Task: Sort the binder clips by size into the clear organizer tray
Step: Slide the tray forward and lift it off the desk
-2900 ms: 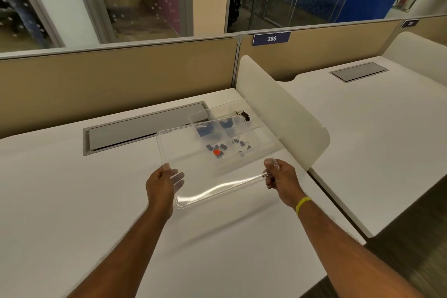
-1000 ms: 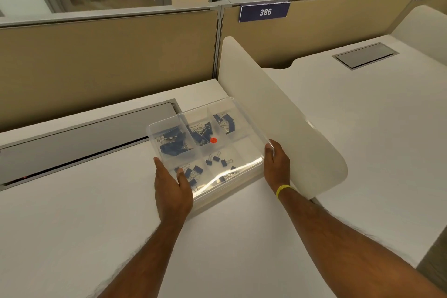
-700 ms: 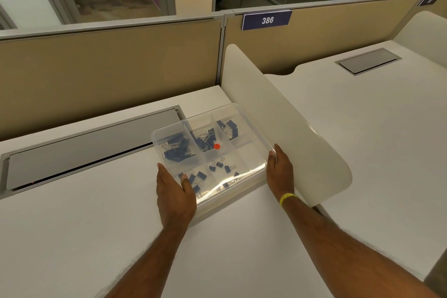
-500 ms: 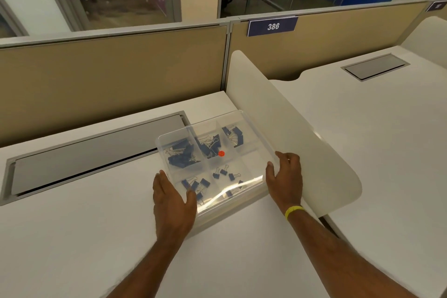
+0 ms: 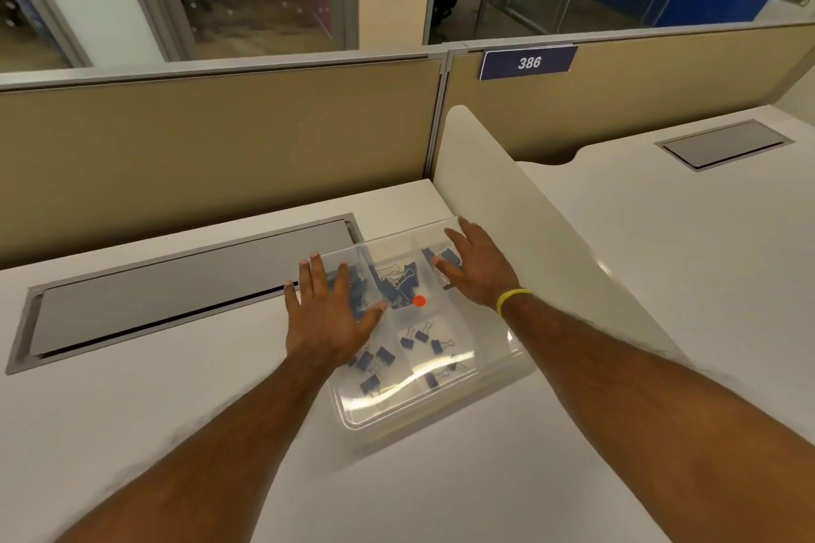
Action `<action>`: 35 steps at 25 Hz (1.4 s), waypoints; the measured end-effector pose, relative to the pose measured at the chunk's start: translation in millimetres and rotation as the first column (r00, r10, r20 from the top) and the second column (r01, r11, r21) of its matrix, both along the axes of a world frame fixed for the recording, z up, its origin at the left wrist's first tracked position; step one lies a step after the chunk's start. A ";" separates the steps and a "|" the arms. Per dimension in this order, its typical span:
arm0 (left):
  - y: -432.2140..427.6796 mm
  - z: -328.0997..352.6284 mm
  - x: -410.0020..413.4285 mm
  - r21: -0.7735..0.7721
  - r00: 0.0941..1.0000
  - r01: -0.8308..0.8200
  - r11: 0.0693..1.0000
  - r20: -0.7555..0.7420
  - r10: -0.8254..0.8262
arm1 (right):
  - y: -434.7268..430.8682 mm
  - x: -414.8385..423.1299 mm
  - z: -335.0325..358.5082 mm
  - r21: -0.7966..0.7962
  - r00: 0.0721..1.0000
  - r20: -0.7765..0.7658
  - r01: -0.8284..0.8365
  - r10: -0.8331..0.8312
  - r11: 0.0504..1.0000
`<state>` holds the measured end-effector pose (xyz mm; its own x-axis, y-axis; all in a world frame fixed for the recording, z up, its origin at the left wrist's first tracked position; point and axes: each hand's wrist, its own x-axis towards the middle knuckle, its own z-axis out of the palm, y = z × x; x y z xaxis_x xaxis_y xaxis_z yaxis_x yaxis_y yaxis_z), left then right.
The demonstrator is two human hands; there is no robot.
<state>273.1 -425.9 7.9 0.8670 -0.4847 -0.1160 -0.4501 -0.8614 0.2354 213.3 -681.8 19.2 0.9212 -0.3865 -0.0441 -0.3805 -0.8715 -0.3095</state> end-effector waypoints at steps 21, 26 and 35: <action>-4.5 -1.9 1.8 0.061 0.999 -0.007 0.998 -0.038 0.010 | 4.6 9.3 -8.5 -0.162 0.992 -0.124 -0.004 -0.016 0.987; 2.5 7.2 -11.3 -0.001 0.999 0.044 0.999 0.025 -0.044 | 17.5 -9.9 6.2 -0.084 0.995 -0.088 0.035 -0.042 0.996; 46.1 -6.5 -133.0 -0.073 0.963 0.267 0.961 0.068 -0.262 | 60.5 -153.3 -8.3 -0.038 0.995 0.036 0.091 -0.089 0.995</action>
<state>140.1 -379.7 1.4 0.7104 -0.7035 -0.0212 -0.6741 -0.6888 0.2667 60.1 -621.3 10.9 0.8833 -0.4688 0.0040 -0.4476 -0.8460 -0.2897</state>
